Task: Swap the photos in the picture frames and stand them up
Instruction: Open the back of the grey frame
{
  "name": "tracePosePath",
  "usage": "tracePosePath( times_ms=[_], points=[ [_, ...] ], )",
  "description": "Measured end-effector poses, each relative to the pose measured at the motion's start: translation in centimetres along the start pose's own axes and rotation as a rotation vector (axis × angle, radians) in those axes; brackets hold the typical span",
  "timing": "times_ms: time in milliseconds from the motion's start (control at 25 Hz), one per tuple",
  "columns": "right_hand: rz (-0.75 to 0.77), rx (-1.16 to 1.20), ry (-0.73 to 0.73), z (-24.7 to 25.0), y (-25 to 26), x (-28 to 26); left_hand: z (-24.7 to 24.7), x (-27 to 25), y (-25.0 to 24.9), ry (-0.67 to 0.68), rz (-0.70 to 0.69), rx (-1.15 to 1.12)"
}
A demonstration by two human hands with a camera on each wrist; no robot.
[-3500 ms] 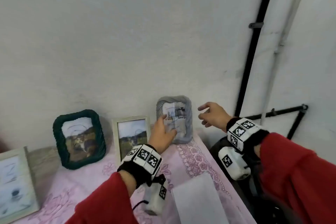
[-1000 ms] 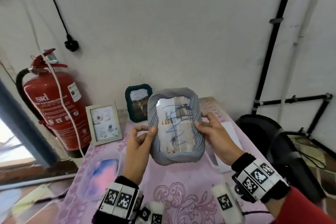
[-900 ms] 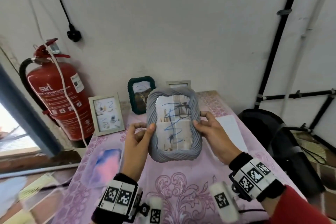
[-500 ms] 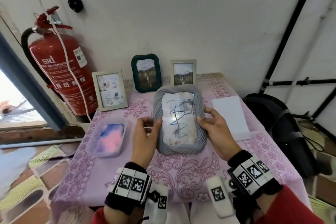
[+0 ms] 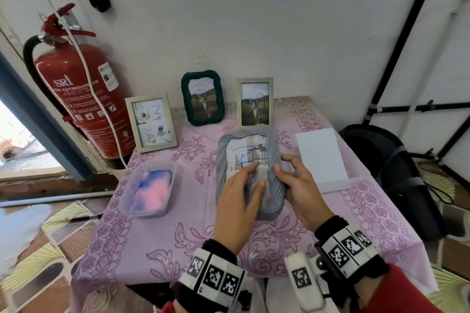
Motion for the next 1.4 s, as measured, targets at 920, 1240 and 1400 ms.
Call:
tracePosePath(
  times_ms=[920, 1240, 1400],
  points=[
    [0.093, -0.514, -0.170, 1.0, -1.6, -0.1, 2.5, -1.1, 4.7, -0.201, 0.282, -0.541],
    [-0.070, -0.496, -0.055, 1.4, -4.5, -0.1, 3.1, -2.0, 8.9, -0.227, 0.344, -0.458],
    [-0.063, -0.554, -0.036, 2.1, -4.8, 0.0, 2.4, -2.5, 11.4, -0.110, 0.463, -0.388]
  ],
)
Point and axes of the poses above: each hand's wrist, its own x-axis towards the middle knuckle, its own z-axis out of the back of the hand, y = z × x, the point moved 6 cm from there along x, towards the middle knuckle, and after that the axes turned 9 degrees about x, right-handed, at the moved point
